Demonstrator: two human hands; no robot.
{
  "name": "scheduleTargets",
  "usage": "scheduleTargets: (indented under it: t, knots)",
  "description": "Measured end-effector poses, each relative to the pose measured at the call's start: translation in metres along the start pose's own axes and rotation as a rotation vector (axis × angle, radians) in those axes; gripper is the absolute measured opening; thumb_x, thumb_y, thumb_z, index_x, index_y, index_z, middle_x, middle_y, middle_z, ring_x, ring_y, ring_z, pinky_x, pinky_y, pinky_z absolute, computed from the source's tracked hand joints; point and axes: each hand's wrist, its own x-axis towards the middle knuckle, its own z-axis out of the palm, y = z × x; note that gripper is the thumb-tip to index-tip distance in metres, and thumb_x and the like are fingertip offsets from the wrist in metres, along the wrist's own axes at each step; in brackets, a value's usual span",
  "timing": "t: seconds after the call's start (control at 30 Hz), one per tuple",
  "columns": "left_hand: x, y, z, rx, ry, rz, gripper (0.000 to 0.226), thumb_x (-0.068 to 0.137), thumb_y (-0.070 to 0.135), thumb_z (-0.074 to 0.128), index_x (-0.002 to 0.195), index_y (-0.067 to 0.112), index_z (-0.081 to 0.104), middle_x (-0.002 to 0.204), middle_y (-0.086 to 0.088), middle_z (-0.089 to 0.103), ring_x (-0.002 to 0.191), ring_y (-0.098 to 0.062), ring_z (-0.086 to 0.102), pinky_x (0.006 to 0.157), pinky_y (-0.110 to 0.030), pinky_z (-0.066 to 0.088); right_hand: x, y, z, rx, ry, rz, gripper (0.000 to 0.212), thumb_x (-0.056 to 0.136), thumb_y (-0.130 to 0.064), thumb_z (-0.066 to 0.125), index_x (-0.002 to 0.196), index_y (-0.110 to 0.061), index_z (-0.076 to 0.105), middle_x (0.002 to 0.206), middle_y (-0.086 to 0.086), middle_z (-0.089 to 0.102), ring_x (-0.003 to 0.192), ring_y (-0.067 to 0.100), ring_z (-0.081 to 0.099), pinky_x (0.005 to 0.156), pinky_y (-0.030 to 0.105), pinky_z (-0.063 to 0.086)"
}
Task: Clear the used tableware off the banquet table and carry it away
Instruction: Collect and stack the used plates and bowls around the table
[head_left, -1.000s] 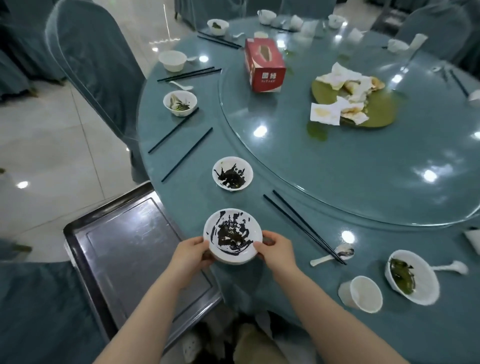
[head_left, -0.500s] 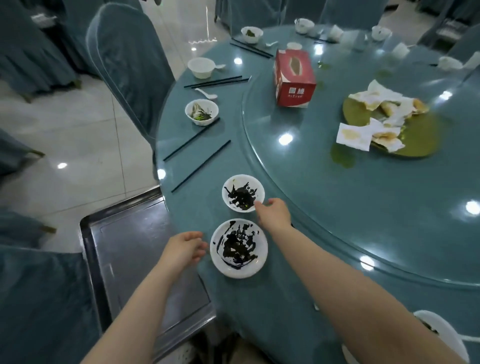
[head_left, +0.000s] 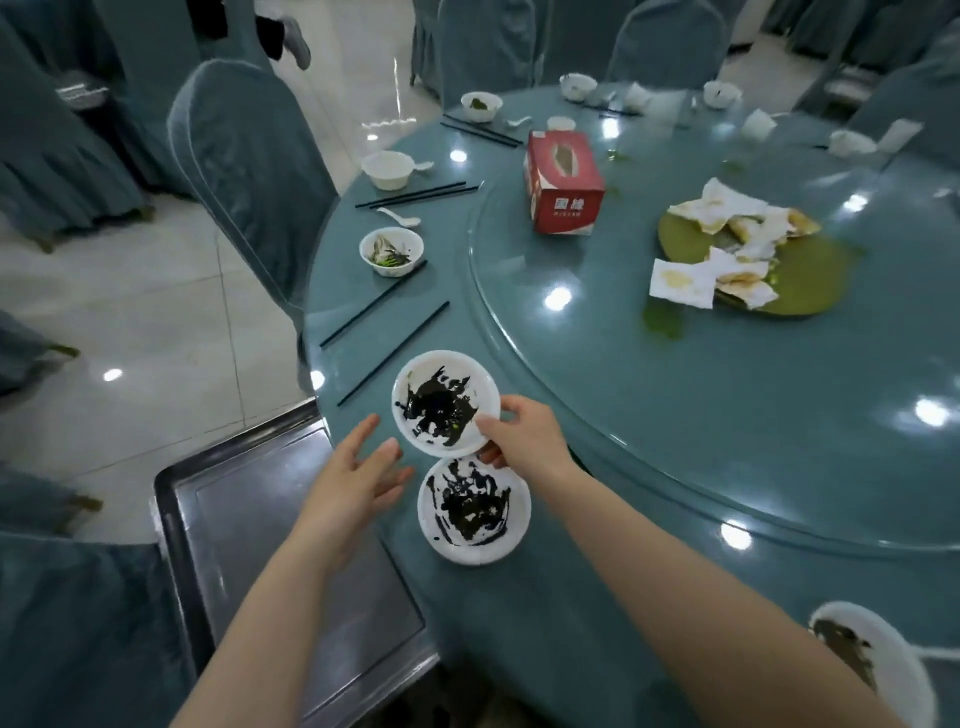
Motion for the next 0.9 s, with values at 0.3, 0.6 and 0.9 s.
scheduleTargets:
  t: [0.3,0.6,0.9]
  knots:
    - [-0.041,-0.012,0.034,-0.050,-0.558,0.010,0.044,0.095,0.034,0.050,0.138,0.030,0.046,0.123,-0.005,0.066,0.110,-0.025,0.064,0.088,-0.036,0.055,-0.132,0.022,-0.031,0.151,0.266,0.044,0.012,0.090,-0.009,0.059,0.099,-0.009,0.067,0.061,0.004,0.063,0.046,0.011,0.055,0.046,0.019,0.047]
    - [-0.102,-0.049,0.098,0.048,-0.791,-0.068,0.039,0.092,0.012,0.054,0.131,0.013,0.053,0.115,-0.010,0.070,0.096,-0.020,0.069,0.077,-0.031,0.058,-0.247,0.077,-0.075,0.339,0.577,0.094,0.017,0.092,-0.019,0.058,0.079,-0.012,0.066,0.062,0.004,0.061,0.049,0.012,0.052,0.049,0.020,0.044]
    - [-0.125,-0.067,0.154,-0.027,-0.760,-0.100,0.044,0.077,0.021,0.064,0.120,0.015,0.061,0.106,-0.007,0.073,0.088,-0.020,0.071,0.070,-0.027,0.057,-0.274,0.190,-0.182,0.323,0.983,0.291,0.017,0.088,-0.026,0.063,0.095,-0.010,0.062,0.058,0.001,0.065,0.049,0.012,0.058,0.054,0.029,0.051]
